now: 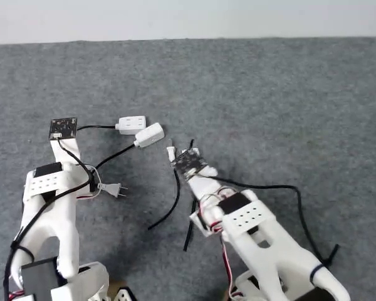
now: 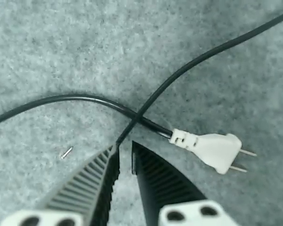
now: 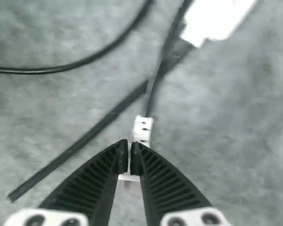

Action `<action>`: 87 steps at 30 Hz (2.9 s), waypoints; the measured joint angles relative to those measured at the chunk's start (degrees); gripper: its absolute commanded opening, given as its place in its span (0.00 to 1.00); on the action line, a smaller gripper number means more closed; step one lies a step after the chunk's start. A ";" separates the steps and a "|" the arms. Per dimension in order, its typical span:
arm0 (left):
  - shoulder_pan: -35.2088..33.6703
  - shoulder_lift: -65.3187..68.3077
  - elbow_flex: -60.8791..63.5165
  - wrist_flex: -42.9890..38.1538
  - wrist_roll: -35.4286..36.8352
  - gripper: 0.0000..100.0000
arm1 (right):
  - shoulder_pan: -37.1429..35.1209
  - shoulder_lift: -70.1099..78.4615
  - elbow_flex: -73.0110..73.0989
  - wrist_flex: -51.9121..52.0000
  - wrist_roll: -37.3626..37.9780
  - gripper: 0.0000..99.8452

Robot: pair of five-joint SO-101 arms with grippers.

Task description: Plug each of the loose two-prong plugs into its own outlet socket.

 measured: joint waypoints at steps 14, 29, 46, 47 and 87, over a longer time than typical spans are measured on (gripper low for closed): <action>0.00 0.00 0.00 0.00 0.00 0.04 | 1.32 -11.96 1.85 0.00 1.76 0.15; 0.00 0.00 0.00 0.00 0.00 0.04 | -1.67 -5.80 4.40 -4.57 3.43 0.14; 0.00 0.00 0.00 0.00 0.00 0.04 | -1.23 7.74 -2.90 -5.10 6.51 0.13; 0.00 0.00 0.00 0.00 0.00 0.04 | -1.23 7.74 -3.08 -5.10 6.51 0.10; 0.00 0.00 0.00 0.00 -0.26 0.04 | -3.78 16.53 -9.93 1.58 8.70 0.01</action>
